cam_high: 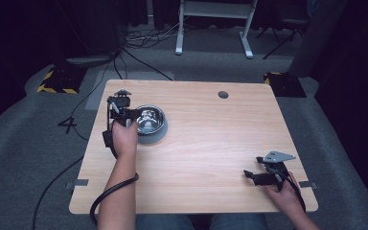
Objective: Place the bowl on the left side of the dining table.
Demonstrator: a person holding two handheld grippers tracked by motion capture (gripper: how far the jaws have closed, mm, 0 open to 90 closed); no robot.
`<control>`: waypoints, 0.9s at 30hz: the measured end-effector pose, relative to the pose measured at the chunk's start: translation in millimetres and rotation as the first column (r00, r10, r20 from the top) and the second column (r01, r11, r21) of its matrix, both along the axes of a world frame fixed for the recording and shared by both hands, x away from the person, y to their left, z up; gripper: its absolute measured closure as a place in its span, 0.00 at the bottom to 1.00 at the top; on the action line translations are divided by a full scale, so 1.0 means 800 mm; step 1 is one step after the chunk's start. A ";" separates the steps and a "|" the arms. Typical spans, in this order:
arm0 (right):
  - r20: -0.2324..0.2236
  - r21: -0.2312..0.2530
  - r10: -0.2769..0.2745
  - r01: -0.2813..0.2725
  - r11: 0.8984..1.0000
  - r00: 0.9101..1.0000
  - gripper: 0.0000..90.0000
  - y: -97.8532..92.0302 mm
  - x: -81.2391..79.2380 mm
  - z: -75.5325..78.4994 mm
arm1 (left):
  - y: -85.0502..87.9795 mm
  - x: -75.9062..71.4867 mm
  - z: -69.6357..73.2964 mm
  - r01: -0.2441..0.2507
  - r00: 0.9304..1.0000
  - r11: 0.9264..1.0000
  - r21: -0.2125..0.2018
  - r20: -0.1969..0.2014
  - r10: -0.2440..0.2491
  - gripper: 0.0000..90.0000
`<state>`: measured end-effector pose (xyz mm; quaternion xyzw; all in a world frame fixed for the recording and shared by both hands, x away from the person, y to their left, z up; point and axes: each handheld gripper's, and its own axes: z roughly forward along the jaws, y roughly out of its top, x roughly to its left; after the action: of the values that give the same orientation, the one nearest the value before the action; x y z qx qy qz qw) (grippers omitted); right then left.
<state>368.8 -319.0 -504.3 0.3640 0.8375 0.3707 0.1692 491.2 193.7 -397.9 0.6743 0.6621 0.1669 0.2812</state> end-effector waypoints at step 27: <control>-0.008 0.020 -0.014 0.014 1.000 1.000 0.19 0.001 -0.001 0.000 | -0.030 -0.105 0.040 0.234 0.971 0.967 -0.102 0.075 -0.227 0.54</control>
<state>368.0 -317.8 -504.0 0.3728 0.8319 0.3765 0.1648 407.2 169.6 -365.8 0.7245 0.5785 0.1173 0.3559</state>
